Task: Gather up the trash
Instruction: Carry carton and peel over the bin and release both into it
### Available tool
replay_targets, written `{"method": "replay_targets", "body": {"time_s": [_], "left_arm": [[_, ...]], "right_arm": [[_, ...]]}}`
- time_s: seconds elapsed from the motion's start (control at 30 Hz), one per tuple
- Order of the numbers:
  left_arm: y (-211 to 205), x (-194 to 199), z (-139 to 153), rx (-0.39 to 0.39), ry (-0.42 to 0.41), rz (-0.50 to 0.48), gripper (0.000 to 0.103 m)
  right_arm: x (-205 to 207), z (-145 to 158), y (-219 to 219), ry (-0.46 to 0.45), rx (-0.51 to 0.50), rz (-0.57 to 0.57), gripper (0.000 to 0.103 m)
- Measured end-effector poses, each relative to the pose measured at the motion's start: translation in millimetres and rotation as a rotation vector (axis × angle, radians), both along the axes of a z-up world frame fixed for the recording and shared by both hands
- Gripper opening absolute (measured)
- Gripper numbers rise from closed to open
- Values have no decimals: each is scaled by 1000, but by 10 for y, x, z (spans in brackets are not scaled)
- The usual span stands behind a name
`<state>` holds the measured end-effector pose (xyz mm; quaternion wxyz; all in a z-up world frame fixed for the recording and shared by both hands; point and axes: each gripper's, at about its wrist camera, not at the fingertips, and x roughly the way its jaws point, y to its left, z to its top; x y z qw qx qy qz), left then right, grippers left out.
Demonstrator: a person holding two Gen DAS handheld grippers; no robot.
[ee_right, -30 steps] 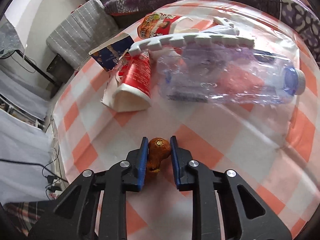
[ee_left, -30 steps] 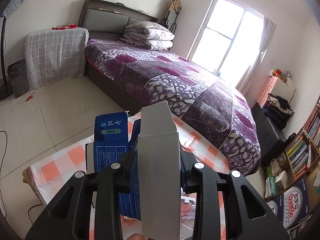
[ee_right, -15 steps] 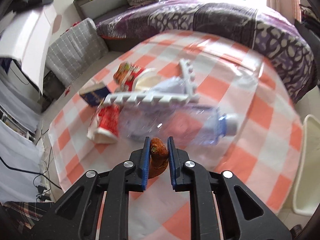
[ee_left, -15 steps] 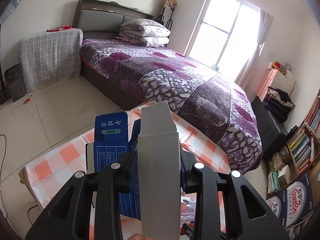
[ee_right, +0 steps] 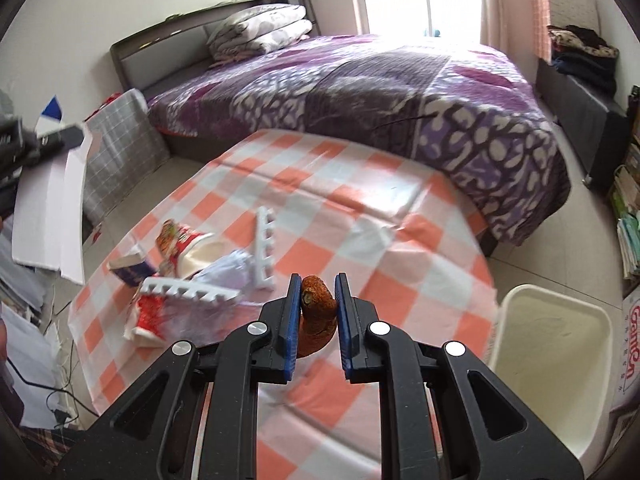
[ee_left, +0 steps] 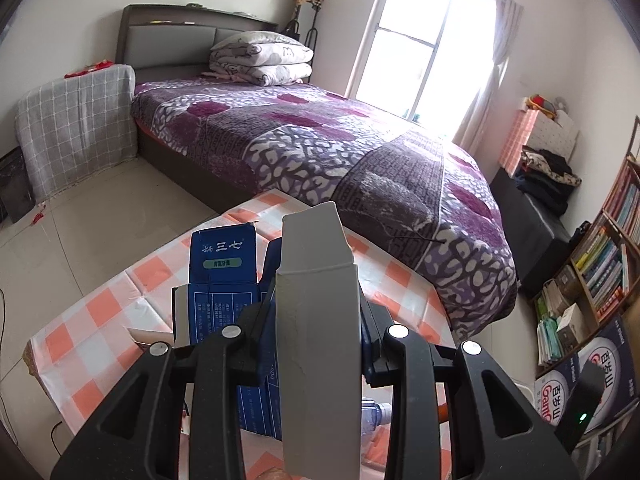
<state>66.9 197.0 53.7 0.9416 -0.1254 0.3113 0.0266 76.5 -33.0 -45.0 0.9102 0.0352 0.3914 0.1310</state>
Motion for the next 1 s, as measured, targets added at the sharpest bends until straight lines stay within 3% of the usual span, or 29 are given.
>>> {"method": "replay_targets", "body": {"time_s": [0.33,0.73,1.0], "left_arm": [[-574,154,-212,62,38,-82,33],[-1339,212,-440,129,66,-226,33],[-1953,127,-555,158,64,-365,33]], "right_arm": [[95,21,-933,-20,4,-217,16],[81,-115,-1920,101,89,-495,16],[-17,-162,-2332,150,123,-598,19]]}}
